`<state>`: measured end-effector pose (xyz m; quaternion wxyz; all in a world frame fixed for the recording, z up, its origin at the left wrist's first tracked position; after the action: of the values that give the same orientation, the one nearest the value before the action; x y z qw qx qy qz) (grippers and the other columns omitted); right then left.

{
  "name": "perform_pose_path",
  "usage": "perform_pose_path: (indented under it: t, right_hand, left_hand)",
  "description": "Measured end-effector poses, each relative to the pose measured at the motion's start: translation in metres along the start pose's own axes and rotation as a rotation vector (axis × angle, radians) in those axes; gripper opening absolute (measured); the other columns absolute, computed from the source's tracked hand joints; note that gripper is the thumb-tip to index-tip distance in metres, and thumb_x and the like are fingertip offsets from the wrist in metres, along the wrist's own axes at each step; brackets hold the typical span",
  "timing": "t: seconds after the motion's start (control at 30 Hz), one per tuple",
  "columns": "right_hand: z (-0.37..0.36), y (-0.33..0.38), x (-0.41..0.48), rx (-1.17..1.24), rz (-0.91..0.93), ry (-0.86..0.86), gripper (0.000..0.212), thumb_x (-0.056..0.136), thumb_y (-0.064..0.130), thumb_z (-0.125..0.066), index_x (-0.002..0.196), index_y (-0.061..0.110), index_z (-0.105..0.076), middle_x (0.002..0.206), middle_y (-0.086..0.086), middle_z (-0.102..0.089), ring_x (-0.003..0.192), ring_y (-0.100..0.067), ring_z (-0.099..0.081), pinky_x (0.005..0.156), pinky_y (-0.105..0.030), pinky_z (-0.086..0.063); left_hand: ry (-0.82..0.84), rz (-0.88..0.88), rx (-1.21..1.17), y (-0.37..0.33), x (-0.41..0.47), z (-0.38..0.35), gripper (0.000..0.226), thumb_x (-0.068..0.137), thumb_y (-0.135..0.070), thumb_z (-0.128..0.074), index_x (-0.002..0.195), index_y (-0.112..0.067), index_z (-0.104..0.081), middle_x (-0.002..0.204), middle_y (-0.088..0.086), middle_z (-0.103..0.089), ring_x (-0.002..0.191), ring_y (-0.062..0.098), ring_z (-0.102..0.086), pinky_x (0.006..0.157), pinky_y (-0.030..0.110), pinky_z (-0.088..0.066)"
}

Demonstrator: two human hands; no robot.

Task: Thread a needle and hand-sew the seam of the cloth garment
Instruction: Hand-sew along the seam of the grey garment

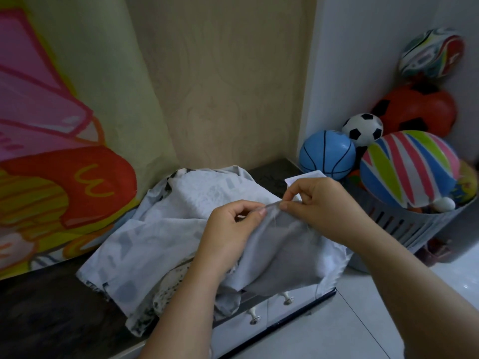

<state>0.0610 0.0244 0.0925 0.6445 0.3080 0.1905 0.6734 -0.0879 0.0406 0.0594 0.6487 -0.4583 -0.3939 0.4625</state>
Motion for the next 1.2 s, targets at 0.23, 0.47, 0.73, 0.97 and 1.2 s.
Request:
perform_pose_path:
  t: [0.23,0.47,0.73,0.97,1.2]
  right_hand:
    - [0.007,-0.004,-0.003,0.053,-0.089,-0.023,0.014,0.101,0.022,-0.035,0.112,0.019,-0.043,0.067,0.003,-0.047,0.056,-0.006,-0.042,0.051,-0.02,-0.034]
    - [-0.007,0.024,-0.012,-0.007,-0.05,0.105,0.024,0.099,0.015,-0.037,0.091,0.027,-0.057,0.07,0.009,-0.061,0.063,-0.006,-0.057,0.066,-0.023,-0.051]
    - [-0.03,0.017,-0.02,-0.097,-0.134,0.243,0.026,0.097,0.021,-0.043,0.088,0.009,-0.064,0.067,0.004,-0.062,0.055,-0.006,-0.059,0.05,-0.017,-0.049]
    - [-0.039,0.014,-0.019,-0.198,-0.242,0.346,0.014,0.092,0.026,-0.057,0.101,0.019,-0.065,0.101,-0.003,-0.067,0.093,-0.021,-0.063,0.094,-0.037,-0.049]
    - [-0.043,0.013,-0.018,-0.234,-0.283,0.4,0.021,0.094,0.027,-0.055,0.111,0.017,-0.061,0.109,-0.005,-0.064,0.101,-0.024,-0.06,0.098,-0.039,-0.047]
  left_hand:
    - [-0.007,0.169,-0.09,0.024,0.005,0.004,0.011,0.088,-0.023,-0.067,0.083,-0.024,-0.076,0.086,-0.009,-0.075,0.088,0.01,-0.069,0.083,0.023,-0.053]
    - [-0.007,0.188,-0.065,0.03,0.006,0.006,0.013,0.088,-0.024,-0.066,0.082,-0.024,-0.076,0.088,-0.008,-0.074,0.094,0.014,-0.067,0.094,0.036,-0.052]
    - [-0.032,0.194,-0.05,0.03,0.005,0.008,0.011,0.087,-0.026,-0.067,0.08,-0.025,-0.074,0.088,-0.008,-0.074,0.092,0.011,-0.067,0.086,0.027,-0.052]
    - [-0.036,0.184,-0.025,0.027,0.005,0.009,0.01,0.088,-0.026,-0.066,0.087,-0.021,-0.075,0.09,-0.008,-0.074,0.091,0.009,-0.067,0.085,0.024,-0.052]
    - [-0.031,0.173,-0.001,0.024,0.003,0.008,0.011,0.088,-0.03,-0.066,0.085,-0.023,-0.074,0.09,-0.012,-0.073,0.091,0.004,-0.065,0.083,0.02,-0.05]
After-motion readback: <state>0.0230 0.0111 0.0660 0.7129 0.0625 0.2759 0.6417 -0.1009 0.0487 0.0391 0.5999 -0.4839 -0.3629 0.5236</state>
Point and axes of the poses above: each hand's wrist, its own x-axis towards the middle knuckle, its own z-axis out of the back of the hand, y = z × x, the point moved 8 cm from there along x, towards the middle knuckle
